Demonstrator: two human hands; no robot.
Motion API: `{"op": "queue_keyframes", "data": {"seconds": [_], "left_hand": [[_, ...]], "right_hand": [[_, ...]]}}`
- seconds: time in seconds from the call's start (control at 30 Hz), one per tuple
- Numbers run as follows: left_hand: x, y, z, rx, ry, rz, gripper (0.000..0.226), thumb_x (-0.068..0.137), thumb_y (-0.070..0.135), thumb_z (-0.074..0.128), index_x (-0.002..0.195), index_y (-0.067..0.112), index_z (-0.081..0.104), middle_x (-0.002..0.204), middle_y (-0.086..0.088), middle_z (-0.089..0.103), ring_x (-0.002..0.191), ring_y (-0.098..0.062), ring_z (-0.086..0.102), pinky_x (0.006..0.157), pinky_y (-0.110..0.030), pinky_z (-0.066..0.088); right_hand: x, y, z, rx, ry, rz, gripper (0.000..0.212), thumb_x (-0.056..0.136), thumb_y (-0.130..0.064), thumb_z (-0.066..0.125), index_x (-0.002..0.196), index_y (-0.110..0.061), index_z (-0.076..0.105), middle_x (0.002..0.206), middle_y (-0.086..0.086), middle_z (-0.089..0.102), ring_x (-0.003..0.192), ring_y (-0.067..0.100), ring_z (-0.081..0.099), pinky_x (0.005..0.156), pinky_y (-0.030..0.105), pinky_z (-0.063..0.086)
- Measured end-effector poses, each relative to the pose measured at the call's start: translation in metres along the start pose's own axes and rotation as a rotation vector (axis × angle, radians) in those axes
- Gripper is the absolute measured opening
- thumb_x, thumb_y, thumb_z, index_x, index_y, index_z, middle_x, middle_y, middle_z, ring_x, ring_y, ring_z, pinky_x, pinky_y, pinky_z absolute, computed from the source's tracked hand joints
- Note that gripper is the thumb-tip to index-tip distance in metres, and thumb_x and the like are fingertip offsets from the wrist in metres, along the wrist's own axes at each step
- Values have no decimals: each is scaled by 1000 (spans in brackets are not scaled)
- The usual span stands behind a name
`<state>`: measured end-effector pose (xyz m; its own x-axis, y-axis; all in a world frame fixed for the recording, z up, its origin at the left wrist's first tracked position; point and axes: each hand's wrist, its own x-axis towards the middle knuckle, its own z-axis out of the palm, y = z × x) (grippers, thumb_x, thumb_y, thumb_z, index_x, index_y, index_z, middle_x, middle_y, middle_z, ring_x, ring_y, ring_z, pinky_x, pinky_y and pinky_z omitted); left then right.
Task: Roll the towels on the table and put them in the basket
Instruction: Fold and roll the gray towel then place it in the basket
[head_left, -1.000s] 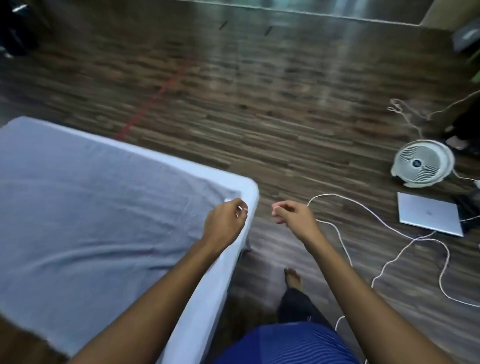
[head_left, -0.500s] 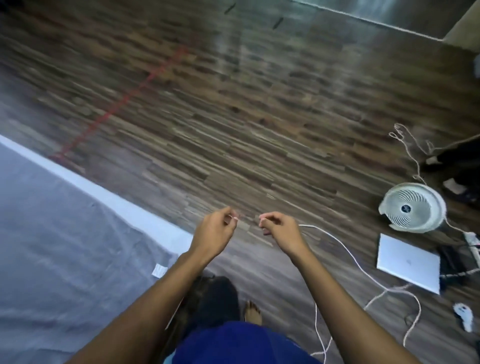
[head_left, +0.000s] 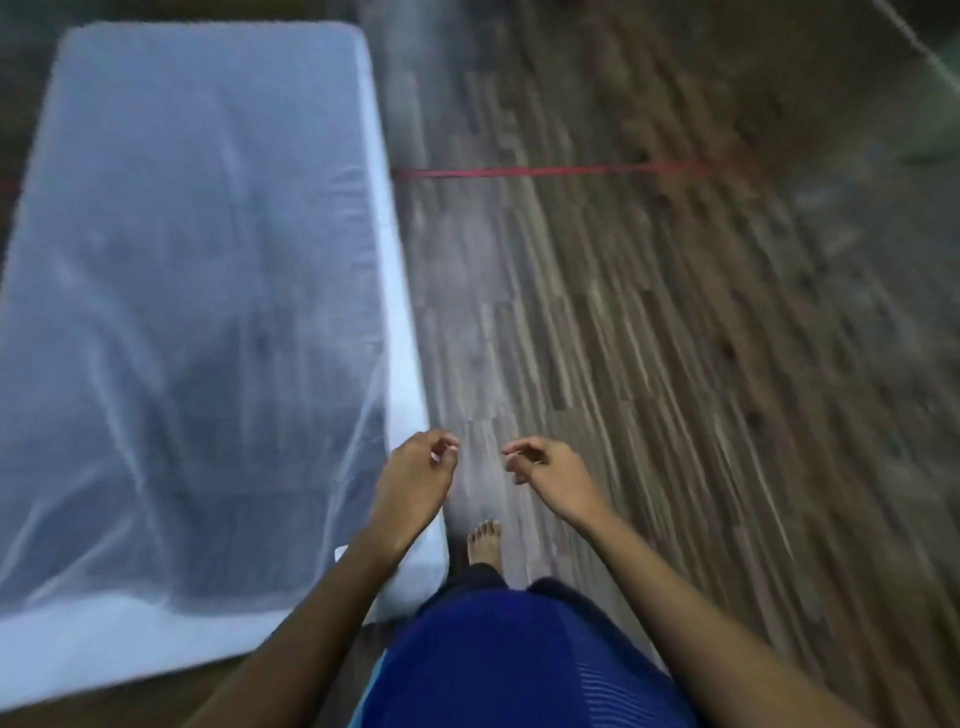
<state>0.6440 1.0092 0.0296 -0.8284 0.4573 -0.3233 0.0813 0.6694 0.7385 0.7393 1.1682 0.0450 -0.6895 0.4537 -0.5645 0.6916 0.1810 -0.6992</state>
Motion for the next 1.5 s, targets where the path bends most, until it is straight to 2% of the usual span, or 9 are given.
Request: {"op": "queue_keyframes", "data": {"seconds": [0.23, 0.33, 0.5, 0.67, 0.77, 0.93, 1.17, 1.3, 1.5], "left_hand": [[-20, -45, 2, -131, 370, -335, 14, 89, 14, 53, 92, 19, 66, 80, 7, 62, 77, -14, 59, 73, -33, 47], [-33, -56, 19, -111, 558, -444, 22, 83, 11, 51, 98, 14, 67, 100, -2, 67, 97, -22, 58, 87, -37, 47], [-41, -50, 61, -23, 723, -640, 32, 78, 8, 66, 110, 8, 66, 110, -9, 62, 102, -32, 56, 88, -42, 48], [-26, -39, 94, 97, 855, -741, 41, 78, 18, 69, 117, 7, 64, 118, -8, 61, 108, -23, 46, 96, -37, 44], [-16, -31, 104, 179, 875, -821, 41, 84, 31, 51, 110, 6, 69, 108, -8, 67, 100, -22, 49, 87, -37, 50], [-13, -15, 112, 229, 797, -842, 57, 66, 35, 86, 111, 6, 69, 104, -6, 68, 91, -26, 63, 80, -33, 55], [-1, -2, 126, 319, 856, -885, 47, 60, 10, 87, 104, 8, 70, 96, -3, 68, 83, -24, 63, 70, -30, 55], [-4, 4, 125, 328, 887, -888, 35, 60, -1, 81, 91, 12, 71, 85, 0, 67, 76, -22, 61, 62, -29, 51], [-8, 8, 122, 299, 870, -922, 25, 63, -6, 75, 74, 13, 62, 74, -3, 61, 71, -26, 59, 57, -32, 48]], "right_hand": [[68, -68, 40, -412, -464, -235, 18, 88, -14, 59, 88, -30, 66, 84, 3, 72, 76, 17, 68, 80, 35, 54], [93, -86, 63, -604, -603, -400, 15, 90, -14, 60, 93, -25, 68, 85, -3, 68, 79, 15, 65, 74, 21, 51], [137, -110, 91, -891, -727, -794, 22, 85, -8, 61, 104, -13, 71, 101, 5, 70, 94, 20, 64, 90, 31, 49], [189, -131, 102, -1170, -792, -1251, 32, 75, -1, 63, 105, -12, 69, 107, 11, 62, 98, 34, 58, 83, 41, 50], [222, -144, 98, -1298, -877, -1395, 49, 68, 0, 64, 114, -16, 65, 115, 9, 59, 99, 36, 57, 80, 44, 51], [251, -162, 94, -1270, -989, -1536, 49, 75, 3, 62, 121, -15, 60, 125, 5, 55, 109, 32, 53, 86, 43, 51], [268, -169, 93, -1197, -1125, -1659, 39, 83, -3, 64, 121, -8, 61, 123, 5, 58, 110, 28, 51, 91, 41, 50], [275, -163, 79, -1255, -1180, -1720, 58, 75, -18, 80, 127, -11, 56, 127, 3, 55, 114, 24, 49, 97, 36, 47], [268, -158, 76, -1229, -1123, -1730, 54, 74, -8, 79, 124, -11, 58, 122, 3, 58, 111, 24, 52, 89, 36, 52]]}}
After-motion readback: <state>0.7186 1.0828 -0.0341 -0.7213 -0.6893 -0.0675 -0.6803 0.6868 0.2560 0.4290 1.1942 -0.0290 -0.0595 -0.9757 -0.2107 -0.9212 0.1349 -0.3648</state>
